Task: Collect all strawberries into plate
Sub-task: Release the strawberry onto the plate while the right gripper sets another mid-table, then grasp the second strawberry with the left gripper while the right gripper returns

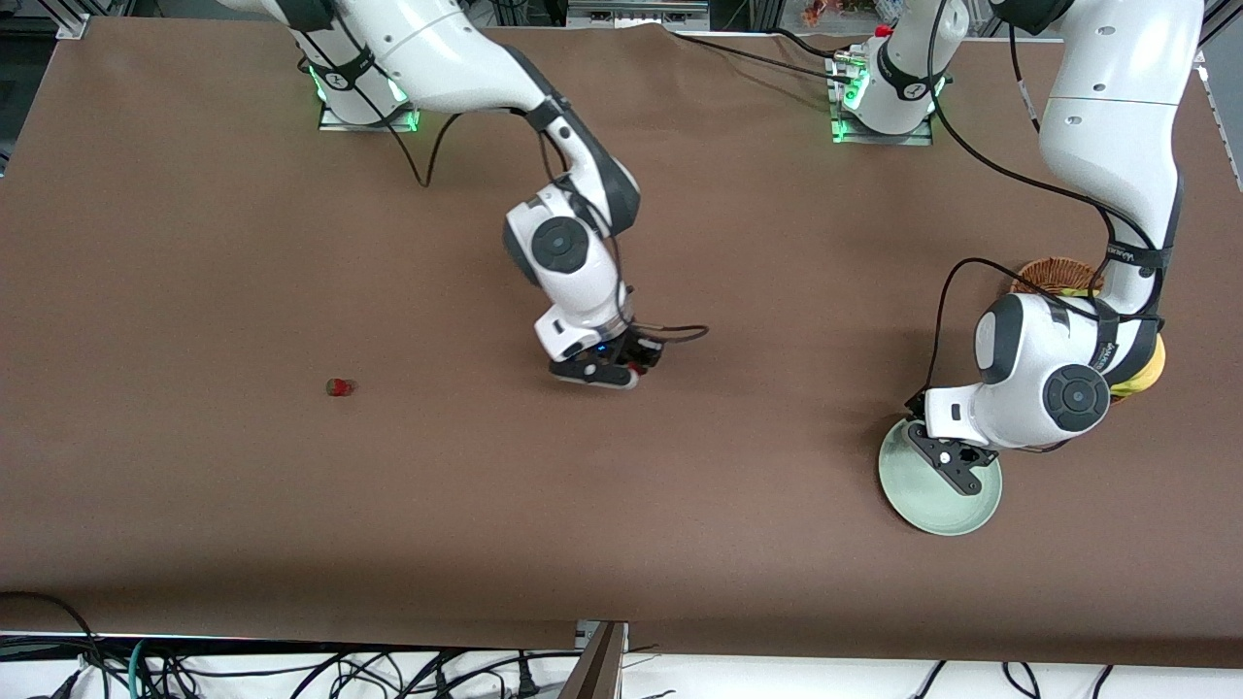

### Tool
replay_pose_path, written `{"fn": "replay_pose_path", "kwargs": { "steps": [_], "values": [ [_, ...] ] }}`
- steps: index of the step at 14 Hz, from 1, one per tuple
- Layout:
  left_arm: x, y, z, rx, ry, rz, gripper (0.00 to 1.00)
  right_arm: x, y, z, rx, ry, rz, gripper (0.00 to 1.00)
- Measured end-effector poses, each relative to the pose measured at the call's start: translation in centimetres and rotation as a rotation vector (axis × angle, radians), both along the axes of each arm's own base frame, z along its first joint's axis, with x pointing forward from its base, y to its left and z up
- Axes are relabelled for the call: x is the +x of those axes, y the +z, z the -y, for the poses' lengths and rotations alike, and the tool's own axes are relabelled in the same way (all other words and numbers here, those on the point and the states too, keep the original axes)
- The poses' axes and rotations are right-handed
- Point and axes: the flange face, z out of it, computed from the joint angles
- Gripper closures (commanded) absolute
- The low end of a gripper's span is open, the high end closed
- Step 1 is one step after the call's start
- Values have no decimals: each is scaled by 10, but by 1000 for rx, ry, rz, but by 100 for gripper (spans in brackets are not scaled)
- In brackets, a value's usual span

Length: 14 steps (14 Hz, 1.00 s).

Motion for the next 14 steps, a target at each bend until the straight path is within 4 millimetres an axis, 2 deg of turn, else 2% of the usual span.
{"fn": "replay_pose_path", "kwargs": {
  "steps": [2, 4, 5, 6, 7, 9, 11, 12, 14],
  "values": [
    [-2, 5, 3, 0, -3, -22, 0, -25, -18, -32, 47, -7, 26, 80],
    [-6, 16, 9, -3, -7, -47, 0, -44, -30, -55, 88, -5, 20, 80],
    [-7, 21, 17, -8, 6, -56, 0, -50, -34, -62, 99, -2, 11, 70],
    [-10, 26, 27, -10, 38, -69, 0, -52, -37, -67, 107, 2, 7, 25],
    [-12, 29, 41, -14, 81, -79, 0, -53, -38, -70, 112, 4, 7, 0],
    [-18, 32, 71, -16, 183, -102, 0, -51, -36, -72, 119, 4, 12, 0],
    [-23, 34, 96, -13, 288, -120, 0, -40, -27, -69, 125, -6, 25, 0],
    [-26, 35, 105, -9, 340, -128, 0, -27, -22, -60, 113, -16, 23, 0],
    [-30, 35, 119, 3, 441, -143, 0, 13, -8, -21, 51, 15, 5, 0]
  ]
}}
